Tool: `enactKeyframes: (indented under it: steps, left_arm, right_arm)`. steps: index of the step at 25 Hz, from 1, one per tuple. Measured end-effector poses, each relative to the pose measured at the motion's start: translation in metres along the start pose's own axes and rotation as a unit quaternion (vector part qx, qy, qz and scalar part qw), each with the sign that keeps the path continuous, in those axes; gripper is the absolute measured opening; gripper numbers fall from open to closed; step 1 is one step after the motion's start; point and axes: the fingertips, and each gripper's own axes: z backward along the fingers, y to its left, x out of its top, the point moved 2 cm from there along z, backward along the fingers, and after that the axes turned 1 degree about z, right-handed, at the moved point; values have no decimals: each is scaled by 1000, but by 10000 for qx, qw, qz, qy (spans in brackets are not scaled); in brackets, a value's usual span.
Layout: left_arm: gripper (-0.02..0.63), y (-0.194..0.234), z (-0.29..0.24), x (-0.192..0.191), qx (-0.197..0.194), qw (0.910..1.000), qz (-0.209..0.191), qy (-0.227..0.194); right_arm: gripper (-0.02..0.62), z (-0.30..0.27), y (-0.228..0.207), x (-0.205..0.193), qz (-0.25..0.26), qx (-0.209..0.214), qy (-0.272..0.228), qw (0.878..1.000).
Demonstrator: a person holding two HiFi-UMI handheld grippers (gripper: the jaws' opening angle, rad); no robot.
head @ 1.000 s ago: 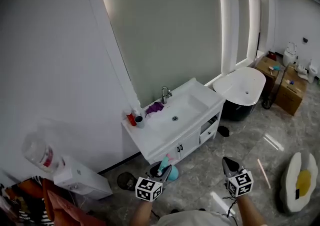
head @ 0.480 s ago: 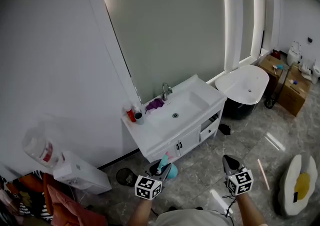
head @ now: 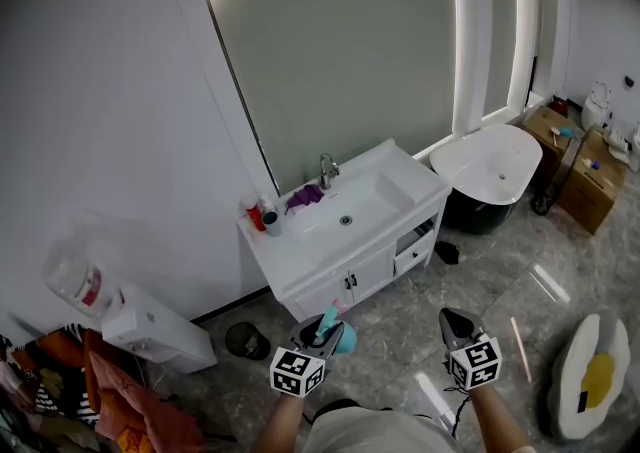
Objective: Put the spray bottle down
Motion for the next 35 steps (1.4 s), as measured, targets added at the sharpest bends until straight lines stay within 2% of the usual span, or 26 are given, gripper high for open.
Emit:
enactKeyframes:
  steps: [7, 15, 28, 35]
  left_arm:
    - [146, -8, -8, -6, 23, 9999, 51, 91]
    - [146, 14, -29, 2, -28, 9999, -16, 97]
    - [146, 101, -98, 23, -354, 9992, -42, 155]
    - [146, 164, -135, 40, -579, 9981, -121, 186]
  right_arm:
    - [11, -1, -11, -12, -95, 36, 109, 9999]
    - [11, -34, -15, -6, -79, 48, 152, 9998]
    - [11, -138, -30, 13, -50, -148, 325, 9993]
    - [11, -208, -36, 29, -46, -347, 398, 9986]
